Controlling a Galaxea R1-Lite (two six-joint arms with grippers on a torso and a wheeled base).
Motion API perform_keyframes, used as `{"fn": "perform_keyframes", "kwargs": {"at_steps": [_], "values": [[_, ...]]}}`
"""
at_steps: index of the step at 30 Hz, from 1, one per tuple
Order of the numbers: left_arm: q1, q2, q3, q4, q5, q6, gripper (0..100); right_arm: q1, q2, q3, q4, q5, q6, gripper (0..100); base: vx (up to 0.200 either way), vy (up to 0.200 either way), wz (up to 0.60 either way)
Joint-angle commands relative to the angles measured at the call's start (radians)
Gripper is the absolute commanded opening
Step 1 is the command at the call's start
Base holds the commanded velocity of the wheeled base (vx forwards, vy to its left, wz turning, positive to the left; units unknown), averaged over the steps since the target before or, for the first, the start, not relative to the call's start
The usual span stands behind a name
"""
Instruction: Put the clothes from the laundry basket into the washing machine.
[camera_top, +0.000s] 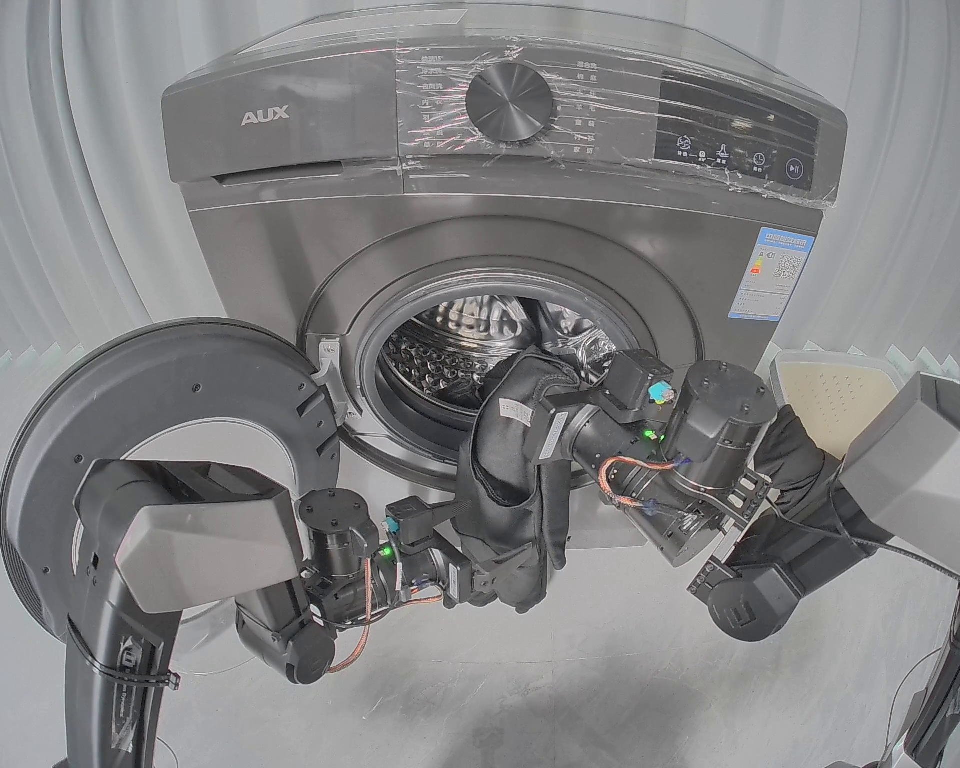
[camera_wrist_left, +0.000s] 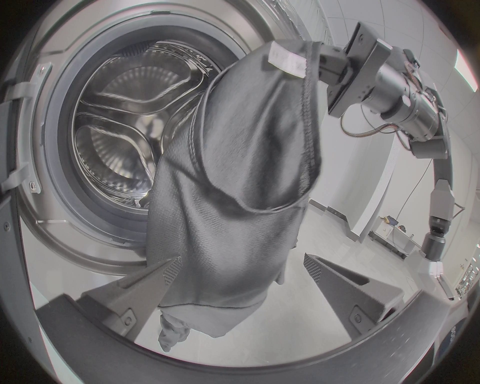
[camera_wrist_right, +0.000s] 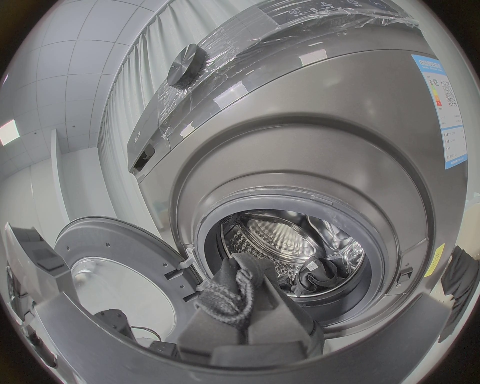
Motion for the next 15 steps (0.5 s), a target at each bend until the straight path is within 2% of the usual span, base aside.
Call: {"fn": "perform_keyframes", "kwargs": {"at_steps": [1,8,15], "values": [[-0.003,0.082,-0.070,-0.001,0.019,-0.002,100,0.003,-0.001,-0.004,-0.006,0.000,0.000,0,0.000,0.000,0.00],[-0.006,0.105,-0.110,-0.001,0.022,-0.011,100,0.006,0.001,-0.003,-0.009,0.000,0.002,0,0.000,0.000,0.00],[-0.016,0.111,-0.116,-0.001,0.020,-0.005,100,0.006,0.008,-0.004,-0.011,0.000,0.002,0,0.000,0.000,0.00]]}}
